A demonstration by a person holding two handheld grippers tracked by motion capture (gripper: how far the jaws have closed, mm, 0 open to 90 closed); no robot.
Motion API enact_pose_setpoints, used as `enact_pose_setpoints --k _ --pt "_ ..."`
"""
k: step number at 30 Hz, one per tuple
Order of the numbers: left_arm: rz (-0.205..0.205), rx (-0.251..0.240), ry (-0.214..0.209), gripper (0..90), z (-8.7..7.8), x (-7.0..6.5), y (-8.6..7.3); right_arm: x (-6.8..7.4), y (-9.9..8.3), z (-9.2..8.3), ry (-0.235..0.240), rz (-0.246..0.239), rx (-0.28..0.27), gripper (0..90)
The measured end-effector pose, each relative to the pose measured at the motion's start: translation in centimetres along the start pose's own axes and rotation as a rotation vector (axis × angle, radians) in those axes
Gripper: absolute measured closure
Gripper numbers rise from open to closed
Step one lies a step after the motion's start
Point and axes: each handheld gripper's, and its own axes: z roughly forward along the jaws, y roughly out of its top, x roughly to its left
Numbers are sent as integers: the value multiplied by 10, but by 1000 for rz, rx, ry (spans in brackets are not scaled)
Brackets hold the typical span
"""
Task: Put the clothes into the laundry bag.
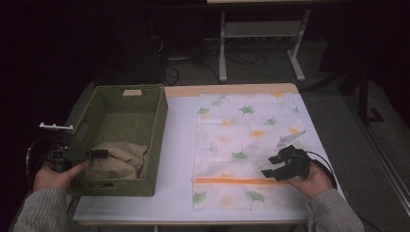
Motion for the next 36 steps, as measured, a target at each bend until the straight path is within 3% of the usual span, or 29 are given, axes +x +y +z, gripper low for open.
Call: enact_pose_setpoints --k 8,13,16,18,23,28,33,36 --pt "-45 72 14 214 15 3 6 -2 0 3 8 -2 15 404" --pt "-47 123 64 221 24 0 10 -1 1 4 9 -4 18 405" --pt "-20 150 122 284 27 -4 11 -1 1 4 9 -9 14 409" --pt "-2 179 172 375 29 -6 11 -1 1 3 10 -13 12 411" --pt "7 204 203 565 32 -7 12 0 2 3 12 -19 11 414" --pt "23 210 211 736 33 -9 12 0 2 1 21 -36 -2 422" --pt "10 162 199 777 28 -11 9 1 4 2 64 -75 -17 388" --pt "10 136 173 789 25 -13 7 1 6 1 60 -108 -16 391"
